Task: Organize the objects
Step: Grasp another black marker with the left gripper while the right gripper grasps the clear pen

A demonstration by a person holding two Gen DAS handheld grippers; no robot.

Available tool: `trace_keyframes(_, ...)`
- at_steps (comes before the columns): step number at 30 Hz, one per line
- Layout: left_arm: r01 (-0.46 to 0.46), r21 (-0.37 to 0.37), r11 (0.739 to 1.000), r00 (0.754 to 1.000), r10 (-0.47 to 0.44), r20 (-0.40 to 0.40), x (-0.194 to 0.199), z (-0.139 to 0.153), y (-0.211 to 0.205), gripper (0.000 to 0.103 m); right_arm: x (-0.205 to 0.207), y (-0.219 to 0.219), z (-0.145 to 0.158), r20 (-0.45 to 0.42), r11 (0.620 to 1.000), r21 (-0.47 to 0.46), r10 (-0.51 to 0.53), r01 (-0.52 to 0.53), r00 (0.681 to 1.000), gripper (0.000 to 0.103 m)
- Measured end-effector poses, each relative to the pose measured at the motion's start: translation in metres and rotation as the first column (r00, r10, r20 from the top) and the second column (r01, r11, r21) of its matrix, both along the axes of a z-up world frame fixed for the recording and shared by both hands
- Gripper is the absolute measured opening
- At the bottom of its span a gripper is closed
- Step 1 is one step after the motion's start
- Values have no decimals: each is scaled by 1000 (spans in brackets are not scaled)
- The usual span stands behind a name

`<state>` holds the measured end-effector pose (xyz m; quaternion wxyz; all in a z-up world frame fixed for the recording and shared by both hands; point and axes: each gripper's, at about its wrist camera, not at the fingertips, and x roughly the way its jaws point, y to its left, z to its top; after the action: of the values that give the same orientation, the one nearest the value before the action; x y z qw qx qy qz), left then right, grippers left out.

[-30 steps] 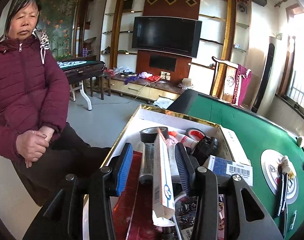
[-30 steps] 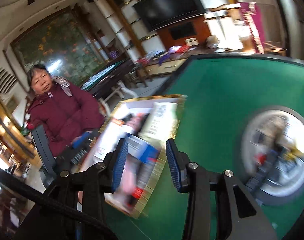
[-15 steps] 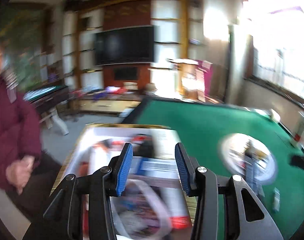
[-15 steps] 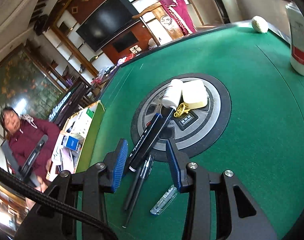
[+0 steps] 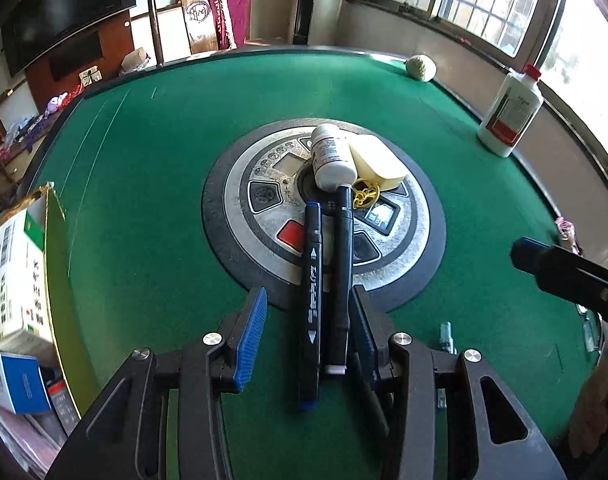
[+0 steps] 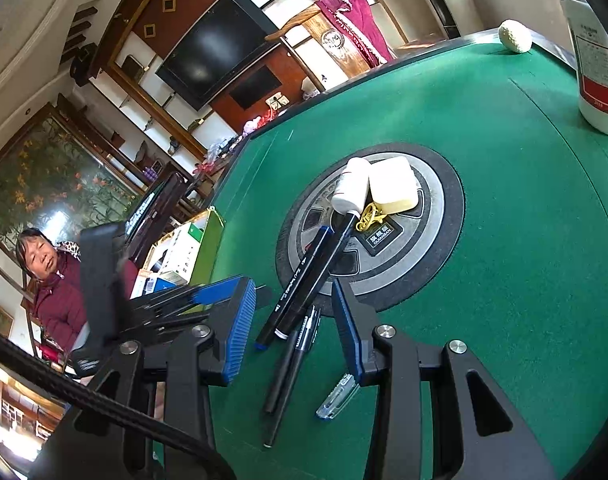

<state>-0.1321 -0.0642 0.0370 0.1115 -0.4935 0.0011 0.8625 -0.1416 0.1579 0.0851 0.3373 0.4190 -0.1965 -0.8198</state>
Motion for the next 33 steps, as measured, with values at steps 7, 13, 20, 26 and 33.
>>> trace_keyframes(7, 9, -48, 999, 999, -6, 53, -19, -16, 9, 37, -2, 2, 1, 11, 1000, -24, 0, 1, 1000, 38)
trace_keyframes(13, -21, -41, 999, 999, 23, 34, -21, -16, 3, 24, -2, 2, -1, 10, 1000, -17, -8, 8, 1000, 38)
trace_keyframes(20, -107, -102, 989, 994, 106, -18, 16, -30, -18, 16, -2, 1, -3, 14, 999, 33, -14, 13, 1000, 38)
trace_keyframes(26, -148, -89, 985, 987, 142, -76, 38, -33, -35, 16, 7, -8, -26, 43, 967, 253, -53, 41, 998, 38)
trace_keyframes(33, -128, -91, 988, 988, 119, -96, 38, -35, -38, 16, 41, -42, -47, 14, 915, 403, -32, 24, 999, 38)
